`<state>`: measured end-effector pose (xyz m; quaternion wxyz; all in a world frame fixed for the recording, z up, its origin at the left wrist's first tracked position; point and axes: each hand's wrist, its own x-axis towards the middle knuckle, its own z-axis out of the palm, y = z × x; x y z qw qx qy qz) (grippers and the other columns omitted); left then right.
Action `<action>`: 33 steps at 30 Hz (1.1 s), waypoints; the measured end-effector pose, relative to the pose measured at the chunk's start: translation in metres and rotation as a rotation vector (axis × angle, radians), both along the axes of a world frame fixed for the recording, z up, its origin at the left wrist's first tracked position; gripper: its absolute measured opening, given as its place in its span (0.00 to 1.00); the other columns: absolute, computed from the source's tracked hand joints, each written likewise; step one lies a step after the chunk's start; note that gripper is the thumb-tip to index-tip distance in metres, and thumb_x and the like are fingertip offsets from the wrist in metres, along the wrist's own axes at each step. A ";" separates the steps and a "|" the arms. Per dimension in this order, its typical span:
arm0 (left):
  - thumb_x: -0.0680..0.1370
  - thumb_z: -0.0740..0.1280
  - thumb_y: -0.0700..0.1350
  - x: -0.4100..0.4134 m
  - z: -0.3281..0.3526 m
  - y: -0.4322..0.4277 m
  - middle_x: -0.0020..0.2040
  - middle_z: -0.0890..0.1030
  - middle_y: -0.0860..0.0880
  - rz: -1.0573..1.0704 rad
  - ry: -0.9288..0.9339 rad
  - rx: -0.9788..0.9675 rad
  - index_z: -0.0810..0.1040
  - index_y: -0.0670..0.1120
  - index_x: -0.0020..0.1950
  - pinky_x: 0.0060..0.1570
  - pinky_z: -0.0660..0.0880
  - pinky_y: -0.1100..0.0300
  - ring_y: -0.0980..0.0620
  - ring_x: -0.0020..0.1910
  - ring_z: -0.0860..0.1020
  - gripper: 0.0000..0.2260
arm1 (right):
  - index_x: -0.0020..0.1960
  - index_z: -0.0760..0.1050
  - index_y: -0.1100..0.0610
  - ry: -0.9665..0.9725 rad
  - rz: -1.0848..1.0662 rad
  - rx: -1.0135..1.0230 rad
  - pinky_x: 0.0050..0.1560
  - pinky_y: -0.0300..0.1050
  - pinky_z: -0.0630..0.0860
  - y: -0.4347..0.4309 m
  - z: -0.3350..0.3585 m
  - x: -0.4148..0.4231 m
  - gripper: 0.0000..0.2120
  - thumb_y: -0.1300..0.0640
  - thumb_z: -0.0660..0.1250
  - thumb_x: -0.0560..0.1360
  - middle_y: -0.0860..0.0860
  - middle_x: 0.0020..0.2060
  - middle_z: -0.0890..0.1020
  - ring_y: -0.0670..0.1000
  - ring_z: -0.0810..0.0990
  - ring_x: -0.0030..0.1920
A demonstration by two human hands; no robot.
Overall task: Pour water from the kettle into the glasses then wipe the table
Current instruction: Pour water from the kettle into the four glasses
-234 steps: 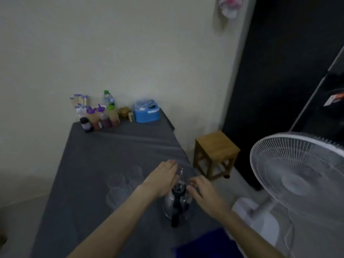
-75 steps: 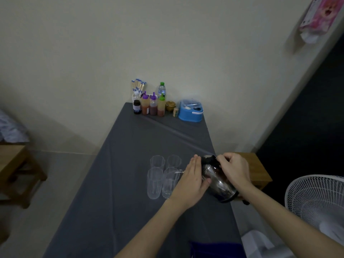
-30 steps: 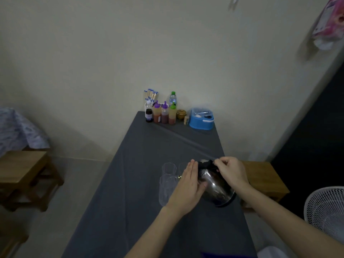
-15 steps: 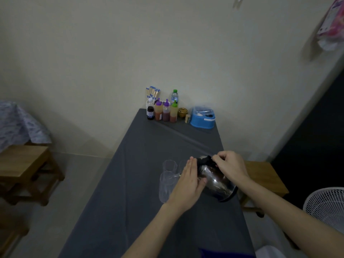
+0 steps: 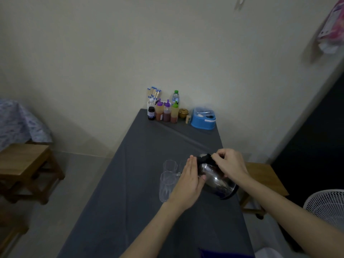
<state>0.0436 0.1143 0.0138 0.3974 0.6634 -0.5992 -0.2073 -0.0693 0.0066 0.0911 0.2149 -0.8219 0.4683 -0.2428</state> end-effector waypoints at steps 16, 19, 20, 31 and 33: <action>0.82 0.52 0.52 0.002 0.001 0.000 0.79 0.42 0.48 -0.003 -0.014 -0.002 0.40 0.44 0.78 0.75 0.43 0.60 0.55 0.77 0.41 0.30 | 0.31 0.80 0.56 -0.019 -0.019 -0.039 0.29 0.41 0.70 0.007 0.001 0.002 0.12 0.57 0.67 0.73 0.50 0.25 0.79 0.47 0.78 0.28; 0.82 0.52 0.51 0.003 0.001 0.000 0.79 0.42 0.48 0.001 -0.018 -0.002 0.41 0.43 0.78 0.75 0.44 0.60 0.55 0.77 0.42 0.29 | 0.30 0.79 0.55 -0.017 -0.023 -0.039 0.31 0.43 0.72 0.006 0.000 0.002 0.13 0.56 0.67 0.73 0.49 0.25 0.79 0.47 0.77 0.29; 0.82 0.52 0.51 0.003 0.001 -0.001 0.79 0.43 0.47 0.003 -0.019 -0.004 0.41 0.43 0.78 0.75 0.44 0.60 0.55 0.77 0.42 0.29 | 0.30 0.78 0.55 -0.019 -0.025 -0.042 0.31 0.43 0.71 0.006 -0.001 0.002 0.13 0.56 0.67 0.73 0.49 0.24 0.78 0.47 0.77 0.28; 0.82 0.53 0.50 0.007 -0.002 -0.004 0.79 0.44 0.47 0.010 -0.020 -0.014 0.43 0.43 0.78 0.75 0.44 0.61 0.54 0.77 0.43 0.29 | 0.25 0.71 0.52 -0.042 -0.021 -0.064 0.29 0.32 0.68 0.008 0.000 0.006 0.19 0.59 0.67 0.74 0.47 0.20 0.72 0.44 0.72 0.25; 0.82 0.53 0.50 0.007 -0.003 -0.005 0.79 0.44 0.47 0.007 -0.018 -0.015 0.44 0.43 0.78 0.75 0.45 0.60 0.54 0.77 0.44 0.29 | 0.25 0.71 0.51 -0.037 -0.017 -0.056 0.27 0.33 0.68 0.008 0.000 0.007 0.19 0.59 0.67 0.74 0.46 0.20 0.72 0.44 0.72 0.25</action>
